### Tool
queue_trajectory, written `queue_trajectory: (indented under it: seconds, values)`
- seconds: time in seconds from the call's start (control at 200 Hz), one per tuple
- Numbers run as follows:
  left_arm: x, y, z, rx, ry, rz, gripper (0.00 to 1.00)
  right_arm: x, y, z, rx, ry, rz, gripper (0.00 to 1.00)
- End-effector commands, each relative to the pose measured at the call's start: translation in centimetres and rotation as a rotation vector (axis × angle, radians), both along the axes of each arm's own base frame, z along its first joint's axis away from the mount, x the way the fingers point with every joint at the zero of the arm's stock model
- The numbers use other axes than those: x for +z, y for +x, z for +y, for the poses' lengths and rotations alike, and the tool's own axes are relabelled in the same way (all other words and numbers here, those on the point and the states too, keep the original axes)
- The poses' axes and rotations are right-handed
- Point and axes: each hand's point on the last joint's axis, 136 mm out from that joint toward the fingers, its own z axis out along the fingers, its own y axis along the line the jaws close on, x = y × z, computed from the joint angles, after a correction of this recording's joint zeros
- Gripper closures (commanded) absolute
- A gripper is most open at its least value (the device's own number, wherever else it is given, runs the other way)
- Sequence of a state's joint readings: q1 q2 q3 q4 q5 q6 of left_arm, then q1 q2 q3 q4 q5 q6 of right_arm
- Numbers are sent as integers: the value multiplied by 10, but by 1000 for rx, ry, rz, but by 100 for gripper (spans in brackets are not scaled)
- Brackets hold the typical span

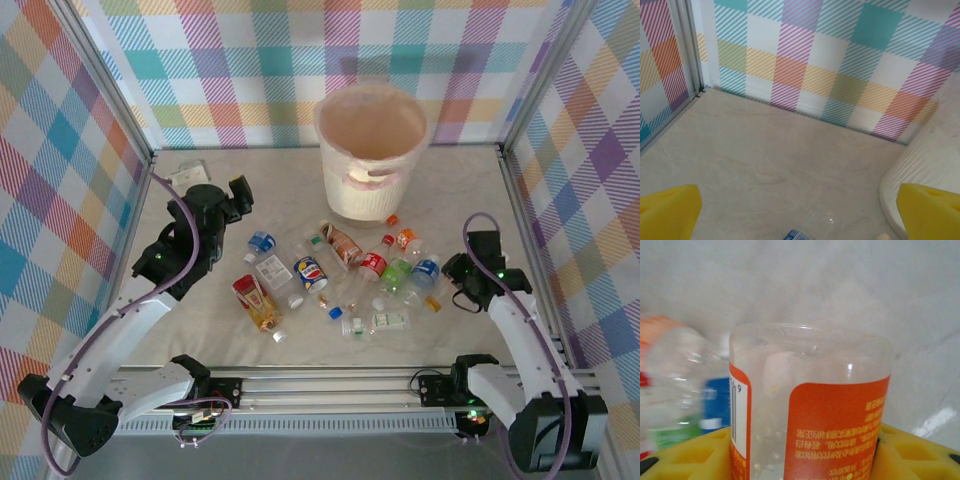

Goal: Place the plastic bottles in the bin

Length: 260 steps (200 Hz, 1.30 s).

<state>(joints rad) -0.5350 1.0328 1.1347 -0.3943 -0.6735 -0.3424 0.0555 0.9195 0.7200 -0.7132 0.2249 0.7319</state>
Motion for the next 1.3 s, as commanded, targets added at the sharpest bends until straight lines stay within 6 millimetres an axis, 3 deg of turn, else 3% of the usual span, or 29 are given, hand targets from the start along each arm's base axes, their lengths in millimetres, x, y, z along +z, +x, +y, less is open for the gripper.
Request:
queue_trajectory:
  seconds: [0.0, 0.12, 0.285, 0.515, 0.715, 0.955, 1.295]
  values:
    - [-17, -3, 12, 55, 4, 38, 0, 47, 3, -10, 47, -127, -63, 67]
    - [-34, -4, 11, 55, -1, 76, 0, 100, 21, -6, 102, -206, -177, 69]
    - [-60, -7, 10, 50, -3, 129, 0, 167, 54, 17, 196, -277, -341, 69]
    - [-97, -14, 7, 29, -26, 207, 0, 242, 106, 68, 347, -321, -523, 69]
    - [-118, -19, 1, 4, -83, 229, 0, 307, 146, 113, 458, -396, -690, 69]
    - [-131, -22, -4, -15, -112, 257, 0, 352, 191, 143, 497, -441, -819, 66]
    - [-137, -24, -10, -41, -154, 276, 0, 367, 256, 187, 592, -469, -896, 64]
